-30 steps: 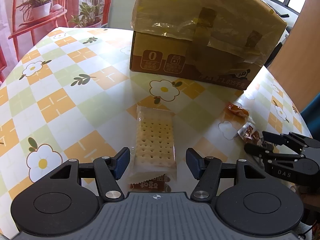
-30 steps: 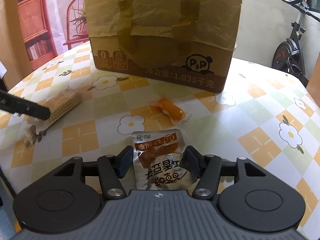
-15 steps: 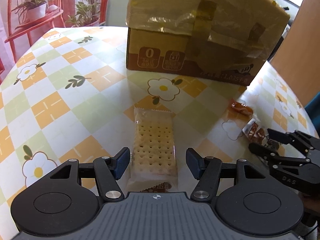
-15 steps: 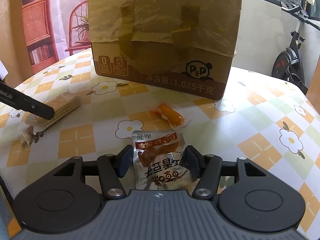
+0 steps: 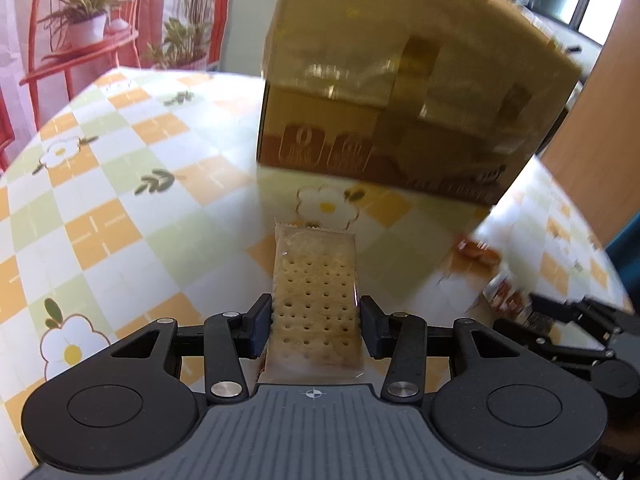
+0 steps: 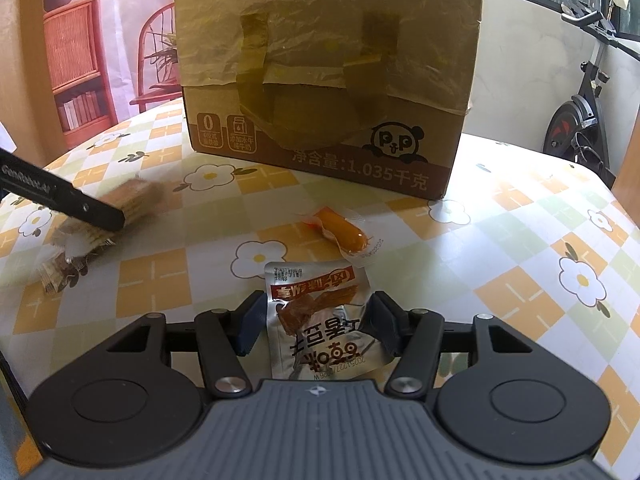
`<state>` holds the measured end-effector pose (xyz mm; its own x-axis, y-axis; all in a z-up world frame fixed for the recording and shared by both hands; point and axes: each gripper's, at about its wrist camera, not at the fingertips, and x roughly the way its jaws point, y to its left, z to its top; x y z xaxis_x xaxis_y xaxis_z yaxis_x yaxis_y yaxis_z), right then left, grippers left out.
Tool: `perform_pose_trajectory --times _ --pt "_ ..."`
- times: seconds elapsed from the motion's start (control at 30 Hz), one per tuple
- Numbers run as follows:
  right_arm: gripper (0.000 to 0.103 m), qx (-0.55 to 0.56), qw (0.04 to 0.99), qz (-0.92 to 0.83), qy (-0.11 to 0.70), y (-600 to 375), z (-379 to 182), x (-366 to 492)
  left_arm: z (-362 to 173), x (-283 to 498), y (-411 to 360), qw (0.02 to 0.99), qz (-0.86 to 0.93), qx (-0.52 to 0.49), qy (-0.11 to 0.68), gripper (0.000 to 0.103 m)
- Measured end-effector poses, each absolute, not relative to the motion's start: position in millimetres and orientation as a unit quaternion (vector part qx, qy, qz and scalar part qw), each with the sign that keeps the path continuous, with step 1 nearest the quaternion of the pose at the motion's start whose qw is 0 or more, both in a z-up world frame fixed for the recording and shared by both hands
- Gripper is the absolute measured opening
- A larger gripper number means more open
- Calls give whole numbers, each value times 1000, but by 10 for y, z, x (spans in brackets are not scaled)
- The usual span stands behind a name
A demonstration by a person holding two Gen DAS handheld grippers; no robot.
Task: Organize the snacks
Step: 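Grasp the white cracker packet with left tool while right tool grasps brown-print packet, then lift the white cracker packet with left tool over the box while right tool carries its packet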
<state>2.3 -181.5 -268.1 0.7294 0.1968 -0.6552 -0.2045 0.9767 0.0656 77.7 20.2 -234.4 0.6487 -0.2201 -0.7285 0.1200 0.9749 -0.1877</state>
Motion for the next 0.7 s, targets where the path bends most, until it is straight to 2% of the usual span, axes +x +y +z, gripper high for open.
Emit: perform_pose_trajectory --times 0.1,0.37,0.4,0.43,0.6,0.67,0.7 --pt "43 19 934 103 341 -1902 -2631 -22 -2247 733 214 912 -101 -71 391 48" --pt "32 42 935 93 339 -1967 -2547 -79 -2229 657 162 910 -110 -73 392 48" --pt "16 39 937 94 335 -1958 -2523 -95 -2226 650 171 911 -110 -73 391 48" --pt "8 37 938 94 333 -1953 -2506 -104 -2220 647 180 911 -111 -74 390 48" --pt "8 31 939 90 330 -1935 -2441 -107 -2210 614 210 912 -111 -77 387 48" --pt "12 42 936 91 337 -1949 -2435 -101 -2212 607 215 911 -111 -80 388 48" --pt "18 49 934 94 341 -1954 -2435 -99 -2217 606 214 911 -112 -81 389 48"
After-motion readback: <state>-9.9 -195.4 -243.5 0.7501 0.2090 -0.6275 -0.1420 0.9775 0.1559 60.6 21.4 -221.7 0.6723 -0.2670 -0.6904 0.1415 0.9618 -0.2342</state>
